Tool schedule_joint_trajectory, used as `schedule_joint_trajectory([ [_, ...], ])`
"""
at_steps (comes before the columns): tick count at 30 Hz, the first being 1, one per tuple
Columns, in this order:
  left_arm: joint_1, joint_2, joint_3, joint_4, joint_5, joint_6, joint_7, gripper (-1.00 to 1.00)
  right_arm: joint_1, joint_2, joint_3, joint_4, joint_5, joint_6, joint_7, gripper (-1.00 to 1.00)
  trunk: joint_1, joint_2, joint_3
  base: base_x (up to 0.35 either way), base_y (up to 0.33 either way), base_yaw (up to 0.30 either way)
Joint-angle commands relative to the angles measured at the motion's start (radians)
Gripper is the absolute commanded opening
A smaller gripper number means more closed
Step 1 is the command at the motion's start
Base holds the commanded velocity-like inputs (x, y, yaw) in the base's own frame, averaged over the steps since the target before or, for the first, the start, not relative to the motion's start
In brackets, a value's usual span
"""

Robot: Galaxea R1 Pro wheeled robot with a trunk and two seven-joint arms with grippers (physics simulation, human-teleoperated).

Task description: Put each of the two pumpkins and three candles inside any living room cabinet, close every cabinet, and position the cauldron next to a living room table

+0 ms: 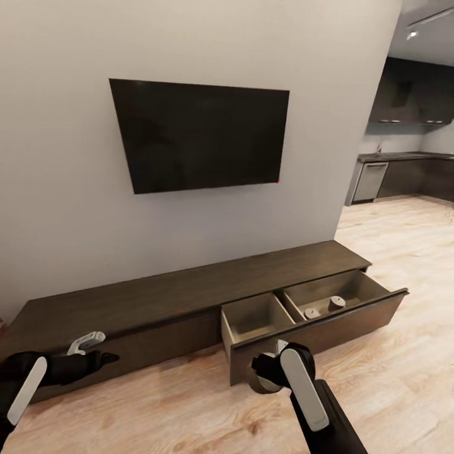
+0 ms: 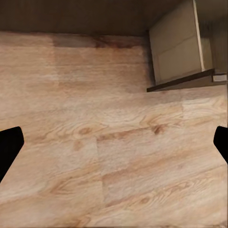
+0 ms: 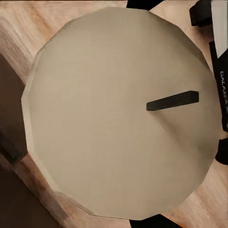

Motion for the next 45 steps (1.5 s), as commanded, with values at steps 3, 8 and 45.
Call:
schedule_joint_trajectory([
  [3, 0.000, -0.029, -0.020, 0.000, -0.017, -0.006, 0.039, 1.00, 0.000, -0.005, -0.021, 0.008, 0.003, -0.005, -0.001, -1.00, 0.000, 0.000, -0.003, 0.000, 0.000, -0.238],
  [8, 0.000, -0.042, -0.027, 0.002, -0.023, -0.010, 0.061, 1.00, 0.019, -0.057, -0.030, 0.025, 0.003, -0.084, -0.003, -1.00, 0.000, 0.000, -0.008, 0.000, 0.000, -0.241],
  [45, 0.000, -0.086, -0.100, 0.004, -0.028, -0.066, 0.071, 1.00, 0.159, -0.174, -0.030, 0.361, 0.006, -0.504, 0.205, -1.00, 0.000, 0.000, -0.052, 0.000, 0.000, -0.211],
])
